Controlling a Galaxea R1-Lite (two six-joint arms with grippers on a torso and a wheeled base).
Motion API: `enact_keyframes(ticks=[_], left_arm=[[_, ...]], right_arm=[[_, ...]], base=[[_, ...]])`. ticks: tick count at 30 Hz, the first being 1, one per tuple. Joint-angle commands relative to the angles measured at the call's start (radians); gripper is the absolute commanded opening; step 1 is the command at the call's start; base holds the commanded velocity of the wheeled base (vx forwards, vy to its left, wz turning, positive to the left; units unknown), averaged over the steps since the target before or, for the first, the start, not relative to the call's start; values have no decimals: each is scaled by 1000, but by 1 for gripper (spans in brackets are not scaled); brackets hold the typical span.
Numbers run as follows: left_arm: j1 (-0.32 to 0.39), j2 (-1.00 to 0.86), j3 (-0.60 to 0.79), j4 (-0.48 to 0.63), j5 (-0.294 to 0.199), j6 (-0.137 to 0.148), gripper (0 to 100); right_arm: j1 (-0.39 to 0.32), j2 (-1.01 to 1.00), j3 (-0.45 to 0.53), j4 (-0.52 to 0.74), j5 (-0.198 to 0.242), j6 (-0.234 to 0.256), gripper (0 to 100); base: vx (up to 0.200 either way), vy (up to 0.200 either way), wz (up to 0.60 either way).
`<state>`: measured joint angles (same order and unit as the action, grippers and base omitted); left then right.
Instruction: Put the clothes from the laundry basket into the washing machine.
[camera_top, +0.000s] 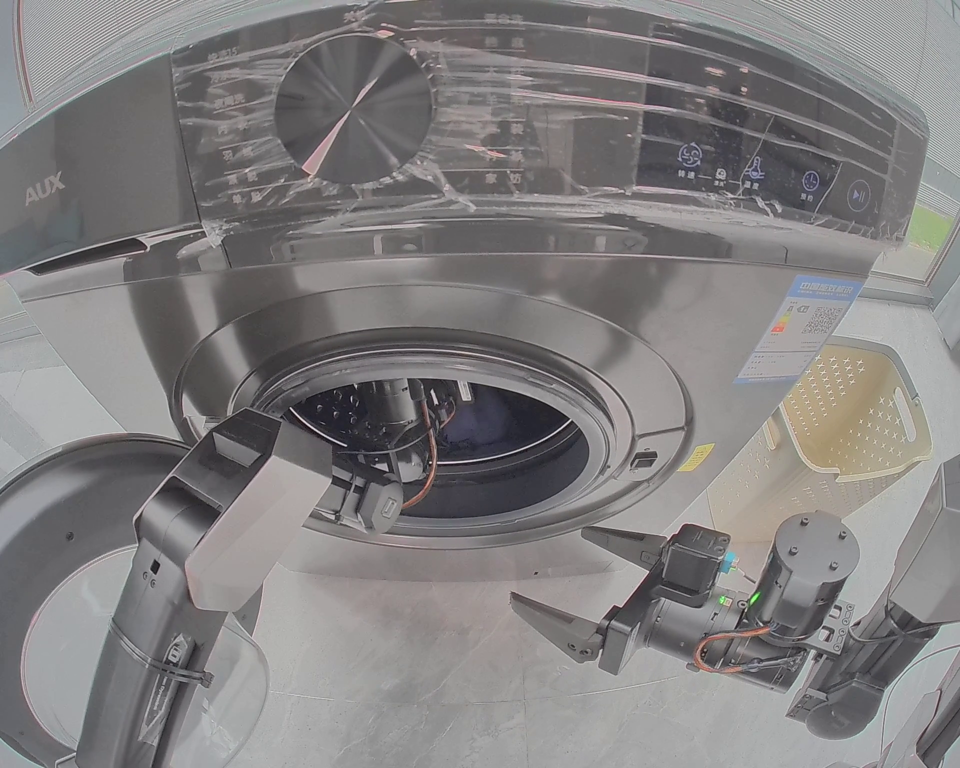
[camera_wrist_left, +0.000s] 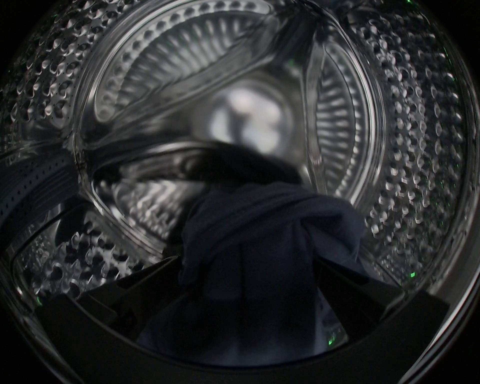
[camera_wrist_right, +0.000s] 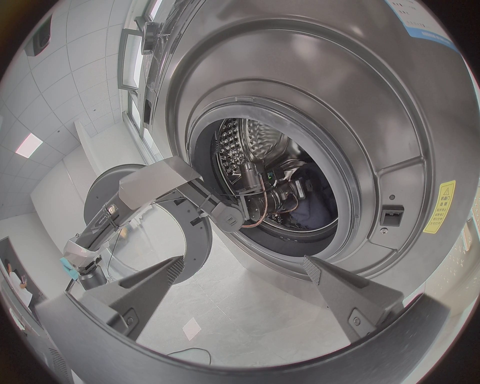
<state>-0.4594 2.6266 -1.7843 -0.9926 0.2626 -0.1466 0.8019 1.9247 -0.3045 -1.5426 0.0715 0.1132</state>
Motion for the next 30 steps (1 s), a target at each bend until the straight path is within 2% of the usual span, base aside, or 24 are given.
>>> enact_keyframes(ticks=[1, 4, 5, 14, 19, 27, 30], left_arm=[[-44, -198, 309, 0, -2, 4, 100], [-53, -243, 382, 0, -6, 5, 100], [-67, -278, 447, 0, -8, 5, 100], [-113, -373, 579, -28, -13, 7, 100], [-168, -428, 755, -41, -14, 9, 100], [-188, -399, 950, -242, -16, 2, 100], [-194, -442, 1059, -337, -16, 4, 100]], right_arm=[[0, 0, 1, -1, 1, 0, 100], [0, 0, 1, -1, 1, 0, 100], [0, -1, 1, -1, 1, 0, 100], [0, -3, 2, -1, 1, 0, 100], [0, -3, 8, -1, 1, 0, 100], [0, -13, 42, -1, 1, 2, 100], [2, -47, 48, 1, -1, 0, 100]], base=[[0, 0, 0], [0, 0, 0], [0, 0, 0], [0, 0, 0], [0, 0, 0], [0, 0, 0], [0, 0, 0]])
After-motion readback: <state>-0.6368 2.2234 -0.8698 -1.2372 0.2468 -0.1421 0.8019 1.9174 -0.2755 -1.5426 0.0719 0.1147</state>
